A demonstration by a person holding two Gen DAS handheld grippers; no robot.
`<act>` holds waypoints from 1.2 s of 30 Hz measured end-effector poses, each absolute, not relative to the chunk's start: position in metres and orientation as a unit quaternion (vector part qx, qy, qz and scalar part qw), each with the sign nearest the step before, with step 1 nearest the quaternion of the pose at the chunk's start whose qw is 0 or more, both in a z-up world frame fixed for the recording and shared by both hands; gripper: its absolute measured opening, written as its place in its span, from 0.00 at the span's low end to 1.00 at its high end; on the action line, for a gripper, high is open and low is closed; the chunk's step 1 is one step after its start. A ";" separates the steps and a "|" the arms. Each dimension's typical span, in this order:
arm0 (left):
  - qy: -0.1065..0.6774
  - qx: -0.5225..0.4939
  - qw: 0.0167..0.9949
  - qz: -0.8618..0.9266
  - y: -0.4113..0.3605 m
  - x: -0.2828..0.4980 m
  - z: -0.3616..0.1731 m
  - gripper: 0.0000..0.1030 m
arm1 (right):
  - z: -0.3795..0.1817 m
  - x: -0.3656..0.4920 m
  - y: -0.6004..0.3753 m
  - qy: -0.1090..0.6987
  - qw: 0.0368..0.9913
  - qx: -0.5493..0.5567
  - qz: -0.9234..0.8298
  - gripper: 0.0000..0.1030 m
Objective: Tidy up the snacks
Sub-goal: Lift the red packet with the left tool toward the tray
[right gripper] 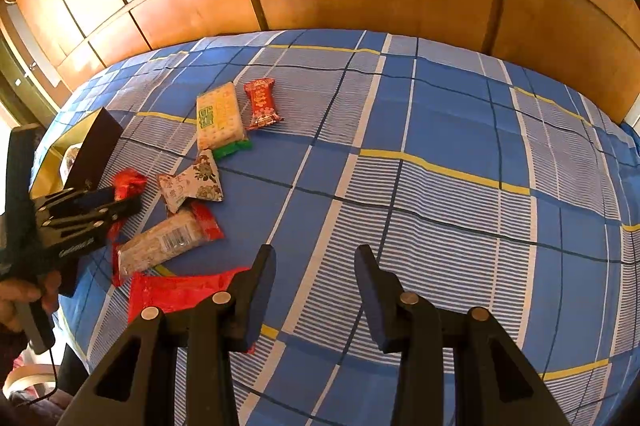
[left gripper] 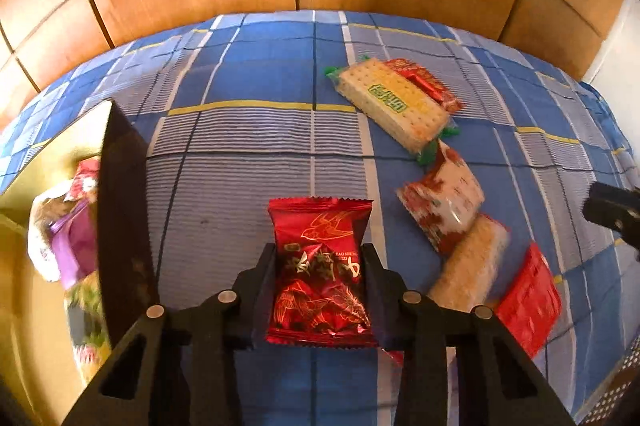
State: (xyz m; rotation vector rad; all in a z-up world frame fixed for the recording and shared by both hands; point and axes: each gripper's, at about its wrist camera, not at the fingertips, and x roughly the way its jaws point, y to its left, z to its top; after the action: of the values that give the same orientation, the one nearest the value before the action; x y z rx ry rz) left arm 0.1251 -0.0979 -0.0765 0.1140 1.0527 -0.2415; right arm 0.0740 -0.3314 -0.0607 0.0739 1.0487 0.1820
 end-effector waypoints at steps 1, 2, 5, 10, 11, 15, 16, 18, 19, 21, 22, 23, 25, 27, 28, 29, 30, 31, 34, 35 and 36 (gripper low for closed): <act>0.496 0.056 0.859 -0.117 -0.100 0.119 -0.074 0.39 | -0.061 0.074 -0.331 0.501 0.860 0.034 0.087 0.40; 0.490 0.061 0.861 -0.118 -0.100 0.112 -0.071 0.39 | -0.062 0.074 -0.331 0.502 0.860 0.034 0.086 0.40; 0.469 0.078 0.871 -0.123 -0.101 0.088 -0.063 0.40 | -0.065 0.075 -0.331 0.507 0.857 0.034 0.087 0.40; 0.480 0.084 0.860 -0.151 -0.105 0.060 -0.069 0.40 | -0.069 0.074 -0.330 0.515 0.852 0.037 0.089 0.40; 0.481 0.085 0.859 -0.155 -0.105 0.055 -0.070 0.40 | -0.069 0.074 -0.330 0.516 0.851 0.037 0.089 0.40; 0.474 0.099 0.859 -0.164 -0.108 0.032 -0.070 0.40 | -0.072 0.073 -0.327 0.523 0.846 0.037 0.097 0.40; 0.474 0.101 0.859 -0.166 -0.107 0.028 -0.071 0.40 | -0.074 0.073 -0.325 0.526 0.843 0.037 0.103 0.40; 0.476 0.104 0.857 -0.168 -0.105 0.020 -0.074 0.40 | -0.076 0.071 -0.321 0.533 0.837 0.037 0.121 0.40; 0.479 0.104 0.855 -0.168 -0.104 0.019 -0.077 0.40 | -0.077 0.070 -0.318 0.537 0.832 0.038 0.133 0.40; 0.490 0.099 0.851 -0.164 -0.100 0.016 -0.085 0.40 | -0.078 0.068 -0.311 0.541 0.825 0.041 0.159 0.40; 0.494 0.093 0.849 -0.163 -0.098 0.016 -0.089 0.40 | -0.078 0.066 -0.306 0.543 0.819 0.043 0.180 0.40; 0.487 0.091 0.853 -0.164 -0.097 0.014 -0.088 0.40 | -0.078 0.063 -0.302 0.546 0.812 0.045 0.199 0.40; 0.485 0.089 0.854 -0.164 -0.097 0.013 -0.090 0.40 | -0.077 0.057 -0.295 0.551 0.801 0.050 0.229 0.40; 0.482 0.088 0.856 -0.166 -0.097 0.012 -0.090 0.40 | -0.076 0.053 -0.292 0.554 0.792 0.062 0.249 0.40; 0.481 0.088 0.856 -0.167 -0.096 0.012 -0.091 0.40 | -0.076 0.049 -0.290 0.560 0.779 0.080 0.271 0.40; 0.480 0.086 0.857 -0.167 -0.096 0.012 -0.091 0.40 | -0.076 0.046 -0.287 0.565 0.768 0.090 0.287 0.40; 0.479 0.084 0.857 -0.168 -0.096 0.012 -0.091 0.40 | -0.075 0.040 -0.281 0.568 0.757 0.095 0.307 0.40; 0.479 0.082 0.858 -0.168 -0.094 0.012 -0.091 0.40 | -0.076 0.036 -0.275 0.572 0.751 0.095 0.317 0.40; 0.475 0.081 0.860 -0.169 -0.093 0.011 -0.091 0.40 | -0.088 0.027 -0.263 0.593 0.731 0.109 0.320 0.46; 0.474 0.080 0.861 -0.170 -0.093 0.011 -0.091 0.40 | -0.092 0.027 -0.262 0.597 0.731 0.110 0.311 0.54; 0.473 0.079 0.861 -0.170 -0.093 0.011 -0.091 0.40 | -0.098 0.028 -0.262 0.603 0.737 0.112 0.285 0.62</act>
State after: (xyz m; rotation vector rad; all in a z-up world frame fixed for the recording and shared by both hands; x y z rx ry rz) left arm 0.0106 -0.0927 -0.0911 0.1666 0.9919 -0.3575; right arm 0.0280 -0.2623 -0.0979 0.2462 1.3240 0.6263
